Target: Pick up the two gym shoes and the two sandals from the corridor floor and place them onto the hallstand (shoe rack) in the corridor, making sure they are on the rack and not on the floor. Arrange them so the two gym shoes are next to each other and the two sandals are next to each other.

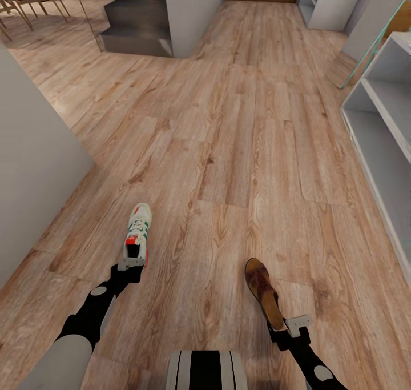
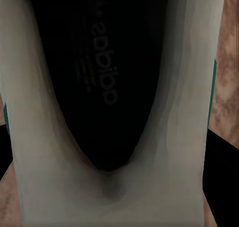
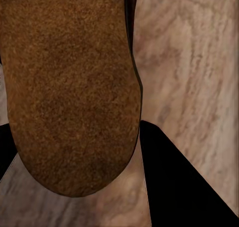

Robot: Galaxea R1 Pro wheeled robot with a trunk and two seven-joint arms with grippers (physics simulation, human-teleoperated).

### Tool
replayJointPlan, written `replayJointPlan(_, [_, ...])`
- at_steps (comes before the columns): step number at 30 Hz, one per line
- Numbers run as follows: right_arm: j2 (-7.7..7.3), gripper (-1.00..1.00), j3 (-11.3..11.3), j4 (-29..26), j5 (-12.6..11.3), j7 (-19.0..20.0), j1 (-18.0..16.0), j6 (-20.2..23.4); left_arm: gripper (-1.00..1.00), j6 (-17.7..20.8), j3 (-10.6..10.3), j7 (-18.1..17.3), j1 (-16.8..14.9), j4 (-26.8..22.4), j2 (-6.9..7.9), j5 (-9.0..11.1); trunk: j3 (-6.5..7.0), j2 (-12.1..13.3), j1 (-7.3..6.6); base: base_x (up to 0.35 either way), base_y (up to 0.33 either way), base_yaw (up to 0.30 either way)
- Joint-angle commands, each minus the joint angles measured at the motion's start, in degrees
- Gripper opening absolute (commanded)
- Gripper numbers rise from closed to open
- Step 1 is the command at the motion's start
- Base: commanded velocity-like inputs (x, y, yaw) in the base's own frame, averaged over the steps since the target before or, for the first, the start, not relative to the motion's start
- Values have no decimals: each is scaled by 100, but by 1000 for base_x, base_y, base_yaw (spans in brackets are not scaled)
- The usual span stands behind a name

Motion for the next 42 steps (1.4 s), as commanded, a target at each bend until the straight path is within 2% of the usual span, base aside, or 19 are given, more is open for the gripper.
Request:
replayJointPlan(1, [-4,-100,17,4,11,-4,-2,-12,-100,-17,38,-46,0,-1,-4,-63,20,0,-3,0,0,0])
replayJointPlan(7, [-14,-100,14,13,11,-4,-2,-12,-100,-29,42,-53,23,53,2,-57,163,8,-19,0,0,0])
replayJointPlan(21, [-21,-100,19,35,17,-4,-2,-12,-100,-53,98,-7,502,78,55,-59,593,27,-55,0,0,0])
replayJointPlan(28, [-29,-100,19,103,11,-4,4,-17,-100,-345,110,10,754,84,78,-68,811,37,-73,0,0,0])
replayJointPlan(34, [-30,-100,7,259,3,-4,7,-20,-100,-540,125,26,1095,86,81,-54,997,45,-88,0,0,0])
replayJointPlan(37, [-30,-100,-77,290,2,-4,7,-21,-100,-574,277,27,1263,87,81,11,1091,49,-96,0,0,0])
replayJointPlan(38, [-30,-100,-165,317,2,-4,7,-21,-100,-585,397,23,1316,87,80,53,1122,50,-99,0,0,0])
replayJointPlan(39, [-30,-100,-352,400,2,-2,7,-21,-100,-595,581,20,1399,88,79,96,1153,51,-101,0,0,0])
replayJointPlan(42, [-27,-100,-617,577,3,-2,7,-26,-100,-609,807,17,1588,92,81,124,1247,55,-109,0,0,0])
